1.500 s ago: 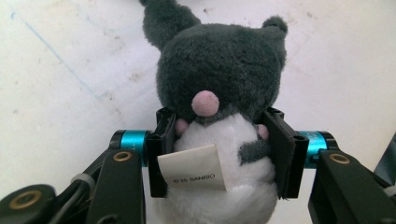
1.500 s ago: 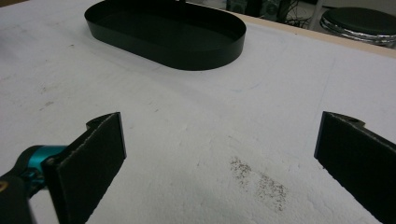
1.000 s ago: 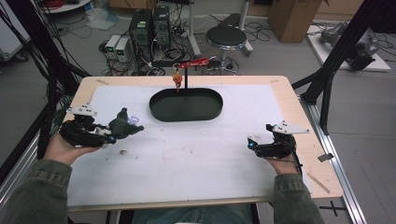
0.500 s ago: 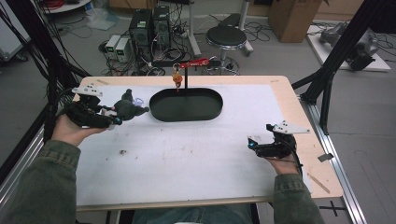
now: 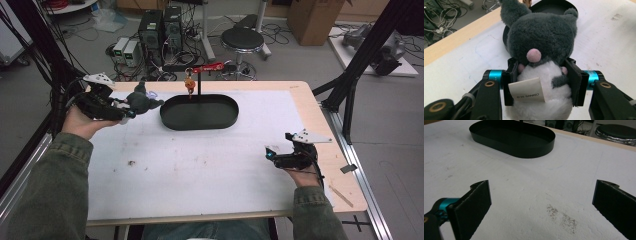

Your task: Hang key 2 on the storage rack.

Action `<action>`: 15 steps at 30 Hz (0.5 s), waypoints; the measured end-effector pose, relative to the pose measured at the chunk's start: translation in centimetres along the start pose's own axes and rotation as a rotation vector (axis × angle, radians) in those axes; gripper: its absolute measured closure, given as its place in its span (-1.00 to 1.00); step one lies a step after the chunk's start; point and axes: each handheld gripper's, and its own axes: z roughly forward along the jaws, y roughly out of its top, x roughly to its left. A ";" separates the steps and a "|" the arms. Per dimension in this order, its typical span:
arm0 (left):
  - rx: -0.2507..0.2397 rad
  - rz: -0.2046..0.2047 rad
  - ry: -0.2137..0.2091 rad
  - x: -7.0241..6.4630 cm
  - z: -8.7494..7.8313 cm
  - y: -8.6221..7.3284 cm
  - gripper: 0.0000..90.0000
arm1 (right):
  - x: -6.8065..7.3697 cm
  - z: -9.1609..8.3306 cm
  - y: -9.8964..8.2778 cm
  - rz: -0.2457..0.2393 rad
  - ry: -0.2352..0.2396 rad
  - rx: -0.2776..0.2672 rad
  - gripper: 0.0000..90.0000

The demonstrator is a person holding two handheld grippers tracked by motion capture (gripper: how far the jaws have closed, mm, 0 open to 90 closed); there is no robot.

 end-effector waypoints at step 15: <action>-0.003 -0.006 0.001 0.6 2.3 2.7 0.13 | 0.0 0.0 0.0 0.002 0.002 0.002 -0.97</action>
